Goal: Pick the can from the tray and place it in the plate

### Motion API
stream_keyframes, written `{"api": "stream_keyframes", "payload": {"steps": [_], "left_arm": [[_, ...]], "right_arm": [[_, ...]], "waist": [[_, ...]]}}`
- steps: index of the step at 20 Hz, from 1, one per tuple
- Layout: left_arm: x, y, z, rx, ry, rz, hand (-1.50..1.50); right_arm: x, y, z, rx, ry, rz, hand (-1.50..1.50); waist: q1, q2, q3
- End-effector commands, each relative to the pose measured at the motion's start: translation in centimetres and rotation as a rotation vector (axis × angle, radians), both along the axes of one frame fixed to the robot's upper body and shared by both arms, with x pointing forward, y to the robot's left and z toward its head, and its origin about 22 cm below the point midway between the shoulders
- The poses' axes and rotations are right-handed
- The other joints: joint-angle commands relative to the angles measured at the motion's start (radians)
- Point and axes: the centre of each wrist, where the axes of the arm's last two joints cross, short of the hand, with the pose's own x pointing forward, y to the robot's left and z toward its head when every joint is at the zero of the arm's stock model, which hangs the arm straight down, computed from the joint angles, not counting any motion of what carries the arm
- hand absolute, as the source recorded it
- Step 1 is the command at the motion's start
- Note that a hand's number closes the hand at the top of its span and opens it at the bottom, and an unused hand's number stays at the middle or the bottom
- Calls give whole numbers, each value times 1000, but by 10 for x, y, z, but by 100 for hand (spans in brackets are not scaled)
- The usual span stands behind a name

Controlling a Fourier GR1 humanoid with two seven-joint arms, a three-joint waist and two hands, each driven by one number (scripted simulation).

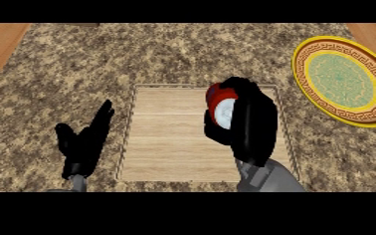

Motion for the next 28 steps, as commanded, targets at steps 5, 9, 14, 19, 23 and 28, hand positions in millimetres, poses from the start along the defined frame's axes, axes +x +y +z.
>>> {"api": "stream_keyframes", "payload": {"steps": [5,9,14,19,23,28], "left_arm": [[3,-2,-4,-3,53,-5,0],[8,-9,-14,-20,80,-3,0],[0,-3,-20,-10,76,-22,0],[3,-12,-4,-18,58,-36,0],[2,3,-12,-13,58,-36,0],[4,-13,-9,-11,51,-35,0]], "right_arm": [[2,-58,13,261,-179,-212,150],[-4,-103,12,305,-262,-239,150],[30,-152,-14,237,-290,-335,150],[59,-231,-25,181,-361,-482,150],[76,-270,-22,203,-369,-467,150],[91,-322,-17,220,-363,-478,150]], "waist": [[6,10,-6],[-2,12,-6],[15,13,-7],[30,19,-4],[31,17,-5],[43,22,-4]]}}
